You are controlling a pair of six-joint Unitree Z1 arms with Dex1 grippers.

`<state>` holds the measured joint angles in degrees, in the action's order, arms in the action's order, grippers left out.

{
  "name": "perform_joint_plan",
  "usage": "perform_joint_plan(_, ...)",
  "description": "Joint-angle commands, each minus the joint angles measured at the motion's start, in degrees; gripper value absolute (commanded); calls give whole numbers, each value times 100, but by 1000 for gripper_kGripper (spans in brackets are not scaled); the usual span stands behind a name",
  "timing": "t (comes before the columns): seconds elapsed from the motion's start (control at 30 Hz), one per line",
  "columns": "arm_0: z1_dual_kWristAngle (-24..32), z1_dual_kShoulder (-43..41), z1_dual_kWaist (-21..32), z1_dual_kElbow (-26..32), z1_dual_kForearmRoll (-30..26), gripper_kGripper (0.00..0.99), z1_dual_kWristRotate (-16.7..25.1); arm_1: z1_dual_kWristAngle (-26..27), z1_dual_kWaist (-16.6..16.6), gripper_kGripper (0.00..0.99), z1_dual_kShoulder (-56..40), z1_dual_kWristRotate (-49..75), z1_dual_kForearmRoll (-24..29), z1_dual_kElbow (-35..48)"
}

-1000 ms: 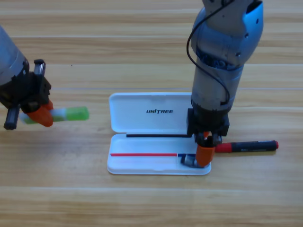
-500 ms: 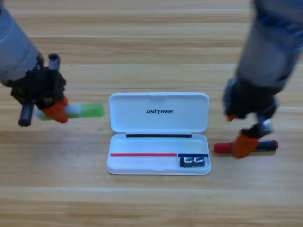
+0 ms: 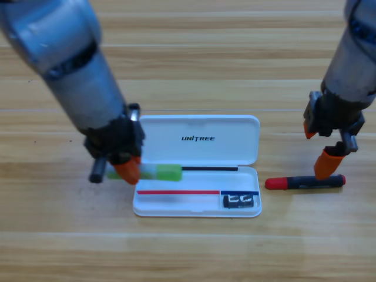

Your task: Clean up eraser and pencils

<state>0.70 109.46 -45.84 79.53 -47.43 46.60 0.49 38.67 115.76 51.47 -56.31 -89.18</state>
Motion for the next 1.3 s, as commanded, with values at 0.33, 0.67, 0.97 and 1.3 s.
perform_joint_plan(0.33, 45, 1077, -373, 599, -38, 0, -204, 22, -193, 833, 1361, 109, 182, -364)
perform_joint_plan(0.67, 45, 1192, -408, 722, -55, 0, -239, -5, -193, 419, 1581, 258, 6, -469)
perform_joint_plan(0.97, 27, 1227, -417, 722, -55, 0, -292, -5, -158, 0, 1598, 408, -460, -460)
perform_joint_plan(1.3, 18, 1244, -426, 696, -55, 127, -424, 13, -123, 0, 1370, 294, -548, -452)
